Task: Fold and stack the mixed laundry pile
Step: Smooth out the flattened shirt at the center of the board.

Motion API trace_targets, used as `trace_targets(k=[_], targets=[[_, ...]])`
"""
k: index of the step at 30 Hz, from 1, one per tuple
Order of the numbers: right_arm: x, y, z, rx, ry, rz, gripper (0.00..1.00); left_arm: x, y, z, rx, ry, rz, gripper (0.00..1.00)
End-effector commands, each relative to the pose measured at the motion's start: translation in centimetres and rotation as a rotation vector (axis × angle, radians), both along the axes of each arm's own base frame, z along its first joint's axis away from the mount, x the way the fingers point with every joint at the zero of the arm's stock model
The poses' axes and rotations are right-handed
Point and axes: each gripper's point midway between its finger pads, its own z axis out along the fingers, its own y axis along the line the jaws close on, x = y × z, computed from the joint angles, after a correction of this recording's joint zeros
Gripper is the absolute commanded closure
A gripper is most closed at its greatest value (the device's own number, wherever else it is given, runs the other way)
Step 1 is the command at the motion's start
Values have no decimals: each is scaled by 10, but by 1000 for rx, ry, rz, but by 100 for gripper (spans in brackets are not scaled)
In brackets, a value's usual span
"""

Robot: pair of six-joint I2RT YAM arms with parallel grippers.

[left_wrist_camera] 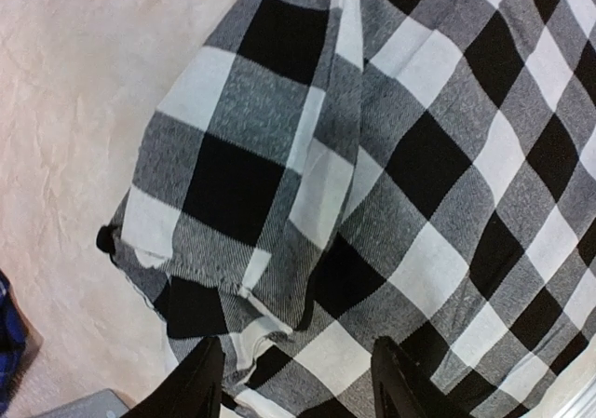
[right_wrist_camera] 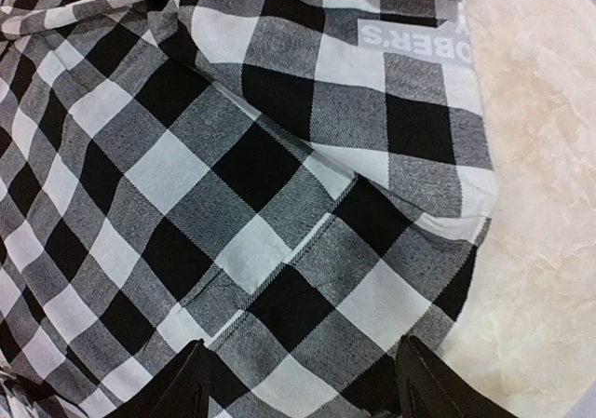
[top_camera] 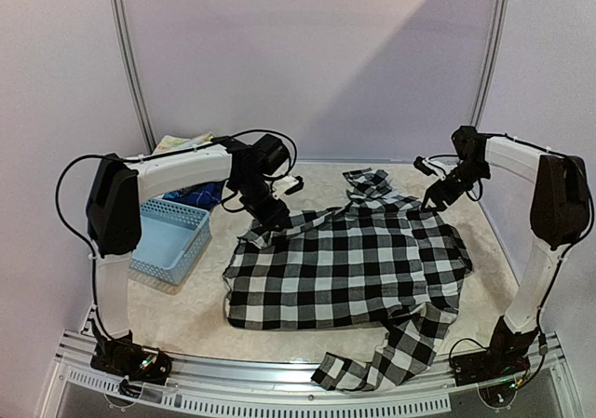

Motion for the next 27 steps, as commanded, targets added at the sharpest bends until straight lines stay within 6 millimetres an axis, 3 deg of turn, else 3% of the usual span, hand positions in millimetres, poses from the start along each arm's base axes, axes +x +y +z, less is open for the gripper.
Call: trace_targets(k=[1,9,14,16,18,22,27], targets=[[10,10,-5,73,36,-28,32,-5,-11,-14,10,71,-117,45],[9,8,-14,62,53,-24,32,-7,-18,-48,44,151,-152,53],[5,8,-22,63,66,-21,32,0,-10,-53,89,130,-129,75],[2,9,-26,71,78,-21,32,6,-8,-49,94,111,-115,92],[0,11,-29,78,86,-18,33,15,-4,-42,97,86,-96,100],[-4,11,-34,74,101,-15,33,40,1,-21,104,-6,-61,100],[-13,7,-47,38,137,-5,34,89,23,5,132,-136,33,100]])
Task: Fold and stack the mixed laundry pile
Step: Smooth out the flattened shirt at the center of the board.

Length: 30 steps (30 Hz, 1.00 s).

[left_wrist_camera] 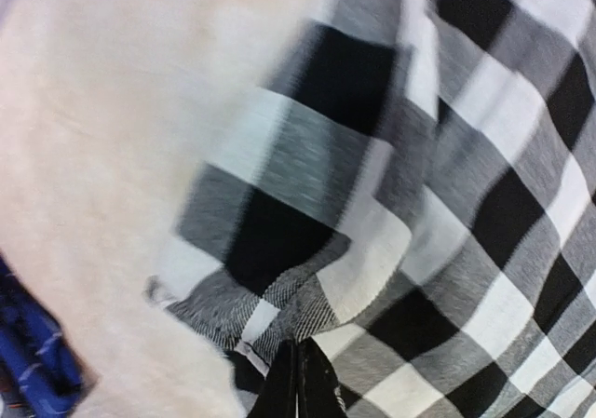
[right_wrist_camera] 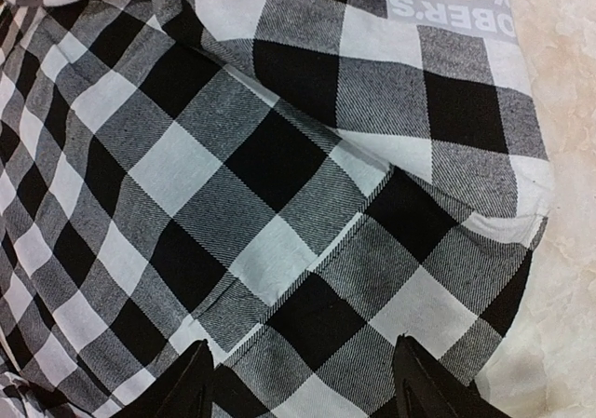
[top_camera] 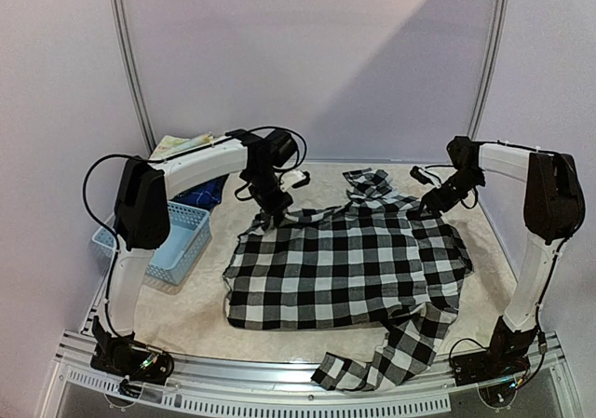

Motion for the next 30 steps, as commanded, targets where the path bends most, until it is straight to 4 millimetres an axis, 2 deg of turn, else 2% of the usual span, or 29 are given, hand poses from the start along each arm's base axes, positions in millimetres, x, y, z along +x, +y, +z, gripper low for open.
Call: trace_targets(k=[1,5,9,11,17,18,20,22,24,26,28,30], targets=[[-9,-5,-22,-39,49,13,34,55,32,25,29,-128,117,100],[-9,-16,-35,-102,55,3,34,91,53,29,15,-165,208,100],[-5,-22,-47,-140,70,-19,34,121,66,24,6,-209,264,100],[-2,-24,-52,-154,78,-33,34,133,74,15,26,-226,287,100],[3,-27,-56,-167,98,-53,33,150,99,-14,107,-246,356,100],[4,-26,-54,-161,101,-52,33,150,102,-17,117,-245,366,96],[4,-22,-45,-139,102,-49,33,151,105,-11,128,-262,392,73],[9,-18,-26,-110,65,-54,33,150,106,14,103,-295,424,62],[15,-14,-6,-88,19,-58,33,144,101,48,67,-344,441,57],[17,-12,0,-74,7,-51,33,128,88,77,10,-373,423,54],[14,-13,-7,-82,22,-35,33,105,72,90,-57,-361,386,51],[8,-14,-20,-98,54,-15,35,74,62,77,-87,-273,344,50]])
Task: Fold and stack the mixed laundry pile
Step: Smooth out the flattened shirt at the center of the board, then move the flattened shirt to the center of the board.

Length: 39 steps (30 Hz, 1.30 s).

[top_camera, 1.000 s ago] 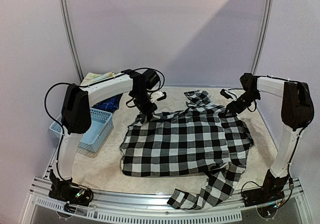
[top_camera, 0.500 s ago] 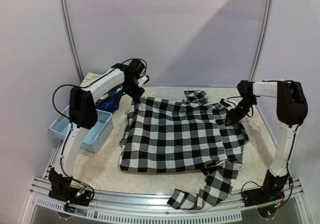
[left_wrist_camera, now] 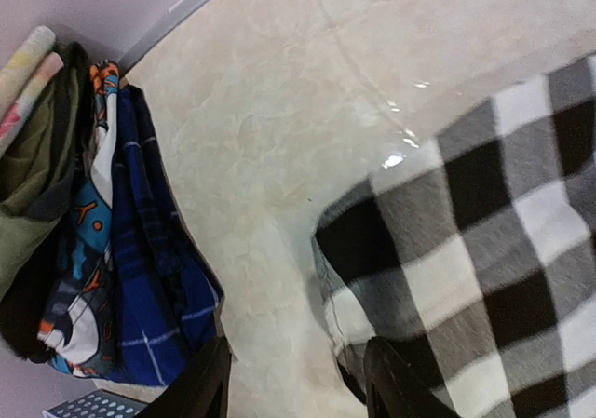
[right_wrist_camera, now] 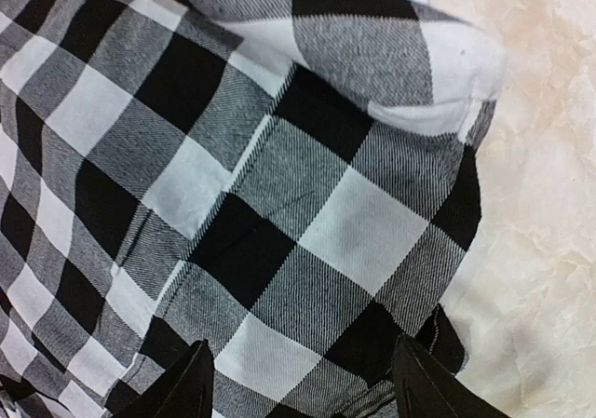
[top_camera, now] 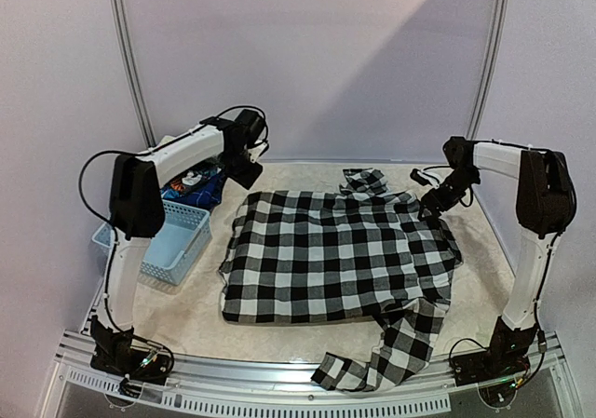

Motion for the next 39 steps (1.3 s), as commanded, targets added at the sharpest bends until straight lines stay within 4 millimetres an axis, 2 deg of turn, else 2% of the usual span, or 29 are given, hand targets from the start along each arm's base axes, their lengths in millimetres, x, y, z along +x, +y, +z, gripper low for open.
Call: trace_targets(k=[1,5,8,10,18,23,28,31,34,36,39], targets=[[-10,1,-9,0,37,36,35,-56,-36,38,-157,11,-67,50],[-27,-4,-31,-32,97,51,35,-123,-39,-18,-246,241,-54,52],[-38,-10,-34,-66,105,56,35,-169,-36,-55,-279,379,-43,55],[-46,-16,-35,-95,108,63,35,-192,-30,-71,-281,432,-31,56],[-89,-30,-51,-167,182,93,35,-251,-3,-104,-254,534,40,57],[-122,-40,-58,-214,233,98,35,-292,1,-119,-246,593,57,58],[-163,-41,-55,-207,328,117,38,-319,-3,-118,-228,607,39,59],[-171,-41,-40,-203,336,130,38,-321,-4,-104,-214,598,24,59],[-164,-39,-11,-183,311,133,38,-316,-3,-82,-181,579,-2,59],[-151,-35,11,-161,265,130,36,-307,-4,-64,-157,553,-32,59],[-121,-26,42,-113,158,114,32,-284,-8,-33,-125,485,-67,56]])
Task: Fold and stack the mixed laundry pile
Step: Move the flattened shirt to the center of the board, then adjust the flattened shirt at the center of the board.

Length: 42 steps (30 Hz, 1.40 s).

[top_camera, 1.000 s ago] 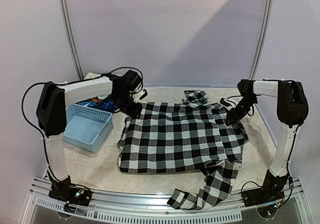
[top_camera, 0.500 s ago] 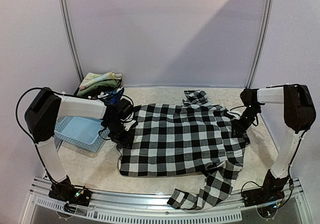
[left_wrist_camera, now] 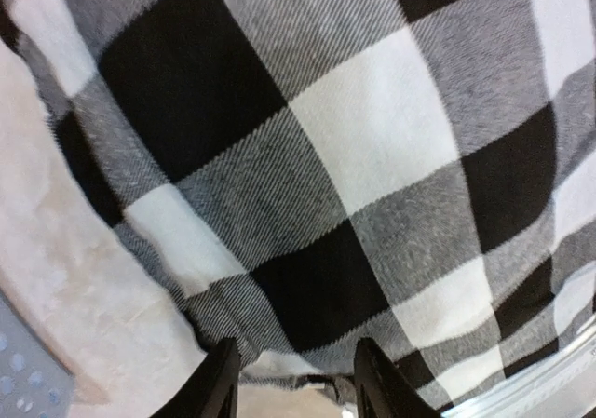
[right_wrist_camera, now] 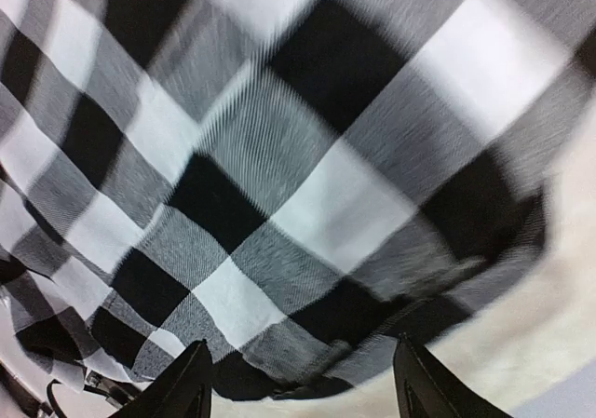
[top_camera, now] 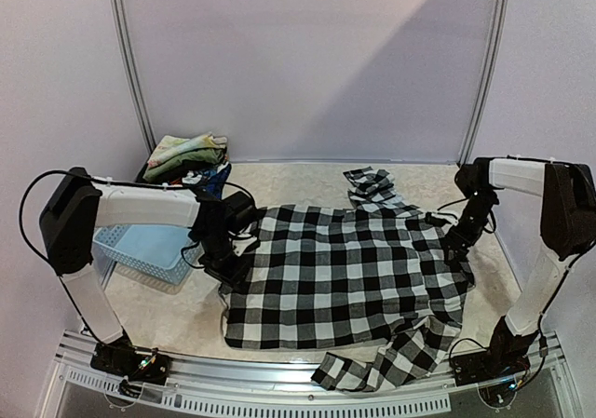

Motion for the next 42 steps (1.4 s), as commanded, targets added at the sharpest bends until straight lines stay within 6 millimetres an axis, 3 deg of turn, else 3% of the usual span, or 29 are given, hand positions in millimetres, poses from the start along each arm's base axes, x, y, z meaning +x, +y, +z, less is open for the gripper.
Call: trace_targets(k=[1,6,10,14,17,22,25,28,35,39,42], targets=[[39,14,61,98,-160,-16,32,33,-5,55,36,-114,-62,55],[112,38,82,236,-320,-111,32,108,-29,80,-62,-223,-12,51],[164,64,89,397,-365,-188,40,167,-68,90,-208,-272,13,52],[196,93,85,511,-356,-200,44,212,-95,81,-319,-295,51,53],[208,102,61,516,-302,-217,46,237,-100,57,-379,-267,118,56],[212,98,6,444,-198,-267,46,256,-91,20,-405,-216,190,58],[217,90,-15,393,-187,-284,46,260,-79,-2,-386,-190,227,58],[226,87,-25,362,-186,-304,45,265,-69,-21,-372,-162,269,58],[259,77,-51,348,-137,-441,39,278,-48,-41,-340,-153,340,58],[275,69,-60,325,-162,-479,41,294,-39,-44,-348,-167,370,58],[280,68,-50,339,-183,-484,41,300,-41,-38,-370,-168,375,58]])
